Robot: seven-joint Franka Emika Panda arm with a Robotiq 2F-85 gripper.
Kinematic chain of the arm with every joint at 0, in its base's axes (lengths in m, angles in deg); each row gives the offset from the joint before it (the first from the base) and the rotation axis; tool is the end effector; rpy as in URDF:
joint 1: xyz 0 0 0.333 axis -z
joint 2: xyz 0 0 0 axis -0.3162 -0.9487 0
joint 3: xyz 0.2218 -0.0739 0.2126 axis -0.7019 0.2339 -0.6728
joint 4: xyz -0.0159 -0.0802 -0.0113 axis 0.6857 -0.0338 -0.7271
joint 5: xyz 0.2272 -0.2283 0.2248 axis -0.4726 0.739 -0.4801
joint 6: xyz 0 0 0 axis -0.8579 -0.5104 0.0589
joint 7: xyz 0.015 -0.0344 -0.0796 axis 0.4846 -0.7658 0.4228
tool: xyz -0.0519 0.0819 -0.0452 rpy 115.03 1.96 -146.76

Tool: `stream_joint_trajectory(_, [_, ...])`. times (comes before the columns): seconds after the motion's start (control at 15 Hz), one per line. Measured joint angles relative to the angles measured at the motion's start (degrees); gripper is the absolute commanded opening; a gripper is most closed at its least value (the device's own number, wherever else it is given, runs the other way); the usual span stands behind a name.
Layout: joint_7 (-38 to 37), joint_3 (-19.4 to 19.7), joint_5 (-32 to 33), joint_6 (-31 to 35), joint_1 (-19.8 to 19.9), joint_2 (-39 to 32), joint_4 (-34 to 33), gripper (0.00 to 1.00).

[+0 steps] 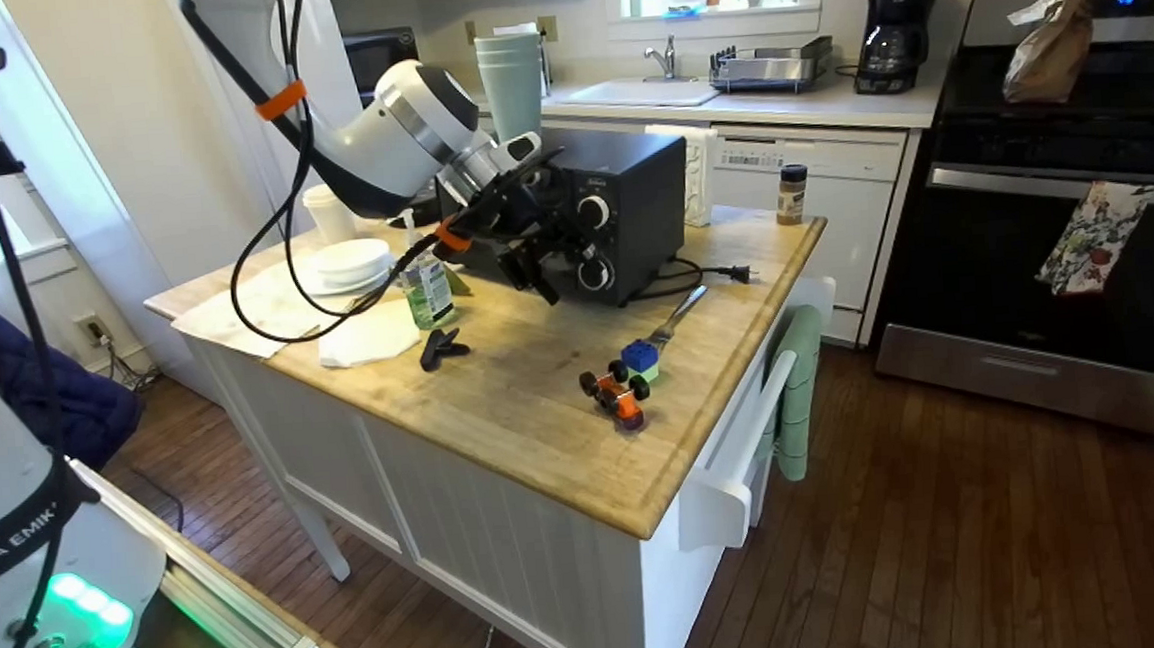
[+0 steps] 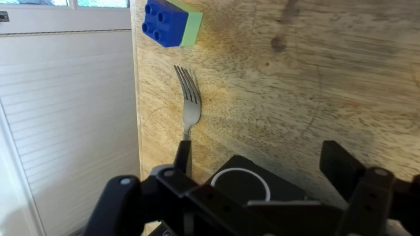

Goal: Turn the bottom knob on the toaster oven to the right

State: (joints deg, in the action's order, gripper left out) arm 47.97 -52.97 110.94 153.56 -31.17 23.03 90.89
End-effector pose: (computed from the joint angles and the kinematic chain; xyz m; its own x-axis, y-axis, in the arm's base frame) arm 0.5442 -0.1158 0.2043 0.9911 0.1144 0.0685 0.0461 -0.7757 0.6295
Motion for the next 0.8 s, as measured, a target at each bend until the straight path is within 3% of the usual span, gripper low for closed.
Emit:
stream_joint_trajectory(0.27, [-4.3, -3.7, 7.9, 0.0, 3.9, 0.2, -0.9, 0.96])
stream_joint_trajectory(0.33, [-5.1, -4.7, 9.3, 0.0, 4.9, 0.3, -1.0, 0.77])
stream_joint_trajectory(0.47, [-6.3, -6.6, 11.5, 0.0, 6.9, 0.4, -1.1, 0.68])
stream_joint_trajectory(0.6, [-7.2, -8.3, 13.3, 0.1, 8.7, 0.6, -1.2, 0.53])
stream_joint_trajectory(0.67, [-7.7, -9.1, 14.3, 0.1, 9.4, 0.6, -1.2, 0.71])
stream_joint_trajectory(0.73, [-8.2, -9.8, 15.1, 0.3, 10.1, 0.7, -1.2, 0.77])
stream_joint_trajectory(0.8, [-8.7, -9.8, 15.8, 0.7, 10.2, 0.7, -1.2, 0.71])
